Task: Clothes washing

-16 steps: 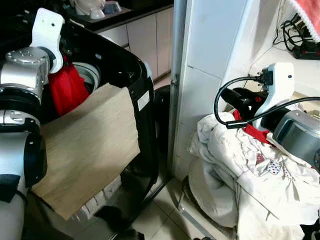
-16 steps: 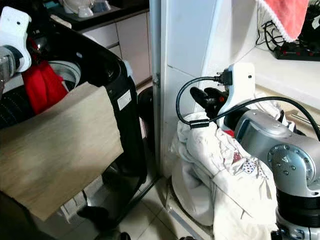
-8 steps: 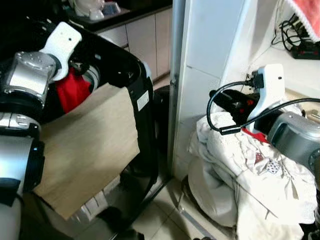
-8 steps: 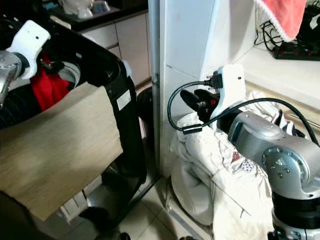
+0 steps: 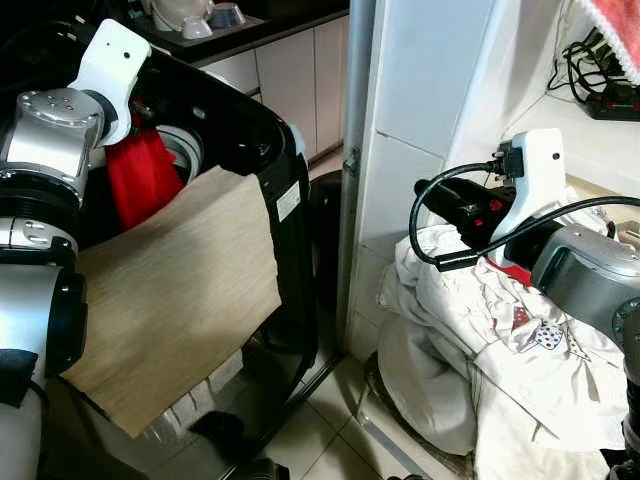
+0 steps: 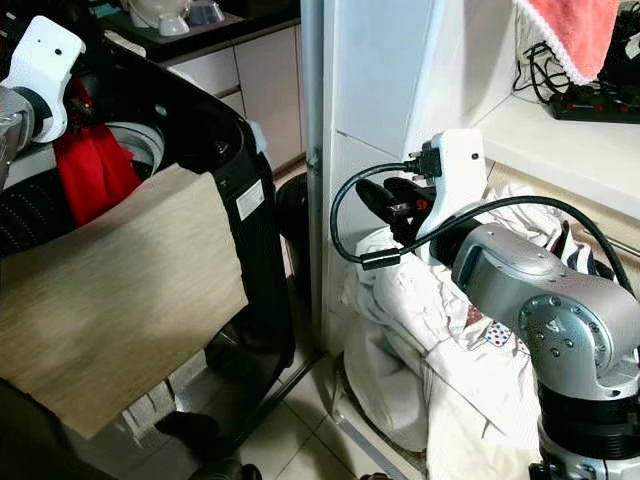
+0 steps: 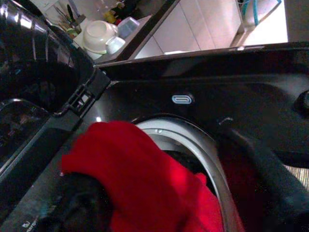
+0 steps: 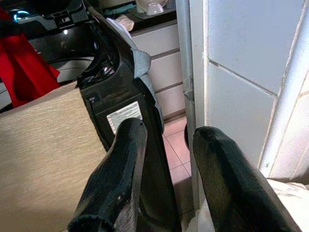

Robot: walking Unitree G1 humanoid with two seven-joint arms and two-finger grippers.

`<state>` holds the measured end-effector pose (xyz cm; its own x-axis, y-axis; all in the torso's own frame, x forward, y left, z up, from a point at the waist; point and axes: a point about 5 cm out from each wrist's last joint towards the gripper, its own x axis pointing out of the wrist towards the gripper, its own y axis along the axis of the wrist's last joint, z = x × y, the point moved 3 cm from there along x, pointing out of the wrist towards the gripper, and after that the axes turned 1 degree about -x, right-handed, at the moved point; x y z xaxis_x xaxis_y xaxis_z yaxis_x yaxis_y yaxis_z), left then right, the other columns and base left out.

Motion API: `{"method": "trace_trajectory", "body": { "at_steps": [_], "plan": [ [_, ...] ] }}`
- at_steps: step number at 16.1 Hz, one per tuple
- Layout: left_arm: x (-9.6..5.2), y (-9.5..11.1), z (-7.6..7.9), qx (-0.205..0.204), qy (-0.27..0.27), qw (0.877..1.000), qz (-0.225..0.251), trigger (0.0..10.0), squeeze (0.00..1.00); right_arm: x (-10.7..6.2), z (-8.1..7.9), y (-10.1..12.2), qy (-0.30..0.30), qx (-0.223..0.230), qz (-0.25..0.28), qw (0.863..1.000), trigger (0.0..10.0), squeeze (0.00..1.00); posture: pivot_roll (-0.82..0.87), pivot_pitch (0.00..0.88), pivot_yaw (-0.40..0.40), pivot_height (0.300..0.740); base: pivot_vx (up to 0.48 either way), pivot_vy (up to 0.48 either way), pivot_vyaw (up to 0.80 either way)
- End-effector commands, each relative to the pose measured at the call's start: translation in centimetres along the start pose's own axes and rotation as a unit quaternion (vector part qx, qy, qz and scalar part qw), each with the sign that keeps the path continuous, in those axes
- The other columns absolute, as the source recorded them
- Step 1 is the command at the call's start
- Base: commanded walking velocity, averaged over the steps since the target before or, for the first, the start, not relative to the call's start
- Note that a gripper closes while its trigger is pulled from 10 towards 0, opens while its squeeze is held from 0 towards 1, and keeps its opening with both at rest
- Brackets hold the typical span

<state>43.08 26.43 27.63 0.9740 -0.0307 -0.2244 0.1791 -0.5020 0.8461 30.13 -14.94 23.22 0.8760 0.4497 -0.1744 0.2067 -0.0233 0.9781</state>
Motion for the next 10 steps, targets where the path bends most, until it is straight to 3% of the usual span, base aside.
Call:
{"method": "trace_trajectory", "body": {
  "at_steps": [1,3,4,5,6,7,10],
  "plan": [
    [0.0,0.7,0.2,0.029,-0.016,0.999,0.003,0.0,0.0,0.0,-0.6,0.0,0.008,-0.01,-0.003,1.0,10.0,0.0,-0.05,0.0,0.108,0.74,0.0,0.0,0.0],
    [0.0,-2.4,1.8,0.129,-0.087,0.984,-0.087,0.1,0.0,0.0,-0.7,-0.2,0.009,-0.022,-0.01,1.0,10.0,0.0,-0.05,0.0,0.106,0.74,0.0,0.0,0.0],
    [-0.2,-4.3,2.4,0.189,-0.127,0.965,-0.133,10.0,0.0,0.0,-0.8,-0.3,0.011,-0.031,-0.015,0.999,10.0,0.0,-0.05,0.0,0.11,0.74,0.0,0.0,0.0],
    [-0.5,-5.4,2.6,0.209,-0.15,0.953,-0.161,10.0,0.0,0.0,-0.9,-0.4,0.014,-0.036,-0.018,0.999,10.0,0.0,-0.05,0.0,0.11,0.74,0.0,0.0,0.0],
    [-0.9,-5.5,1.7,0.204,-0.149,0.951,-0.176,10.0,0.13,0.0,-1.1,-0.3,0.021,-0.04,-0.017,0.999,10.0,0.0,-0.05,0.0,0.108,0.74,0.0,0.0,0.0],
    [-1.0,-4.8,1.0,0.188,-0.13,0.959,-0.168,10.0,1.0,0.0,-1.2,-0.3,0.024,-0.04,-0.015,0.999,10.0,0.0,-0.04,0.0,0.107,0.74,0.0,0.0,0.0],
    [-1.3,-4.1,0.2,0.189,-0.128,0.958,-0.172,10.0,1.0,0.1,-1.2,-0.2,0.026,-0.041,-0.014,0.999,10.0,0.0,-0.04,0.0,0.108,0.74,0.0,0.0,0.0]
  ]
}}
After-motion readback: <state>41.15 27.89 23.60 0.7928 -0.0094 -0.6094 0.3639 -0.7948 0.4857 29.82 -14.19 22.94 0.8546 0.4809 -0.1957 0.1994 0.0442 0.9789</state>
